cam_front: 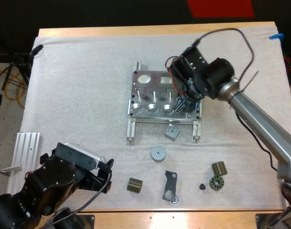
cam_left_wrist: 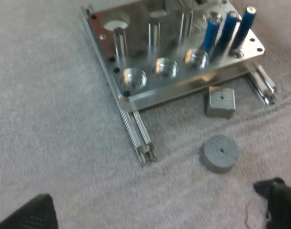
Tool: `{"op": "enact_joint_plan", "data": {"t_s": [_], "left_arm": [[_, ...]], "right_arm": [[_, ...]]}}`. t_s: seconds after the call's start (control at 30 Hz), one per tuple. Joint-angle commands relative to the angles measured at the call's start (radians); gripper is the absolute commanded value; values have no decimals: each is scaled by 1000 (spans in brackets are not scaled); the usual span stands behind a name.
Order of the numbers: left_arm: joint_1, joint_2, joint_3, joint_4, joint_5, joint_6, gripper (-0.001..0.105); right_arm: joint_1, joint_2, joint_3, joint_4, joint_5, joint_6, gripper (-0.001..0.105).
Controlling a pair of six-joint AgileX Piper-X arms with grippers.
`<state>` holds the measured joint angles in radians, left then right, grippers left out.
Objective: Load cells from right to left
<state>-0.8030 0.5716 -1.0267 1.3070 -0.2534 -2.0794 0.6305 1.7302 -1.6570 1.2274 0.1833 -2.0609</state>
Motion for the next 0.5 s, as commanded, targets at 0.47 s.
{"op": "enact_joint_plan", "data": {"t_s": [0.47], "left_arm": [[-2, -6, -7, -83, -111, 20, 85]], "right_arm": [[-222, -226, -3, 40, -135, 331, 47]]}}
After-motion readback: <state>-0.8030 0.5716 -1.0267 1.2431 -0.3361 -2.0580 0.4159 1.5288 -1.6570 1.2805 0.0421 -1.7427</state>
